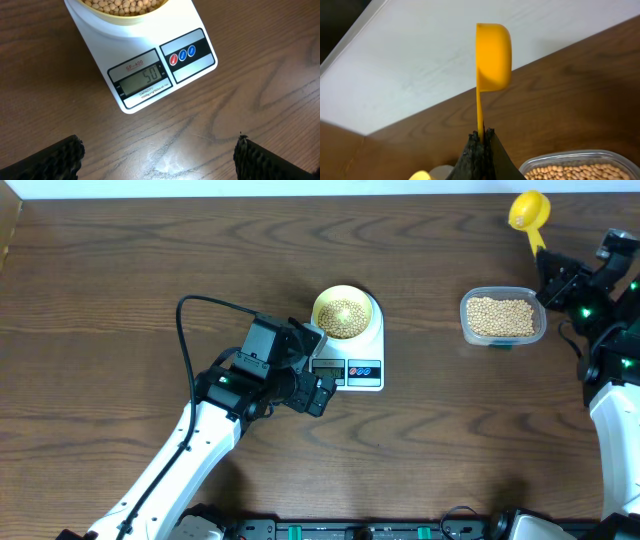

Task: Scoop item into bowl and weigh 50g on scale
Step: 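Carry the scoop right over the soybean tub, then lower the scoop into the tub and open the right gripper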

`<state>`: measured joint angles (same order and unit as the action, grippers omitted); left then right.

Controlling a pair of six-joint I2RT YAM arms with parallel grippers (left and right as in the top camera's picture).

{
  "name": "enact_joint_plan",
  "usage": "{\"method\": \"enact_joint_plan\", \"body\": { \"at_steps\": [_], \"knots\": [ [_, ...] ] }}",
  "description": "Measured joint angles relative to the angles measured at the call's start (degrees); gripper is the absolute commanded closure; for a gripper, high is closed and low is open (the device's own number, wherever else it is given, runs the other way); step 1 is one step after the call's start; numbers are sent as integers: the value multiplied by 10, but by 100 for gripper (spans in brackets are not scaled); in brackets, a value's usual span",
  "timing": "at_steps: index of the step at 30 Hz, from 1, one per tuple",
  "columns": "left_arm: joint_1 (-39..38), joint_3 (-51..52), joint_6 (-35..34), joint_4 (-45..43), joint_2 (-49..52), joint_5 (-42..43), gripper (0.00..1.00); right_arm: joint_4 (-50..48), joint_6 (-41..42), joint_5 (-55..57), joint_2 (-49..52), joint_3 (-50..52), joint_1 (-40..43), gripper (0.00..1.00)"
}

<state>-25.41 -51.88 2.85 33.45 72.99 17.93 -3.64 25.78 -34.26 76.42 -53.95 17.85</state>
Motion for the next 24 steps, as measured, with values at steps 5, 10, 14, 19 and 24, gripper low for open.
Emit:
{"method": "enact_joint_plan", "body": {
  "at_steps": [5,10,14,19,24],
  "knots": [
    [0,0,0,0,0,0,2,0,39,33,0,0,0,99],
    [0,0,0,0,0,0,2,0,67,53,0,0,0,99],
    [0,0,0,0,0,0,2,41,75,63,-1,0,0,99],
    [0,0,0,0,0,0,2,141,79,84,-2,0,0,99],
    [0,0,0,0,0,0,2,220,44,89,-2,0,0,99]
  ]
}}
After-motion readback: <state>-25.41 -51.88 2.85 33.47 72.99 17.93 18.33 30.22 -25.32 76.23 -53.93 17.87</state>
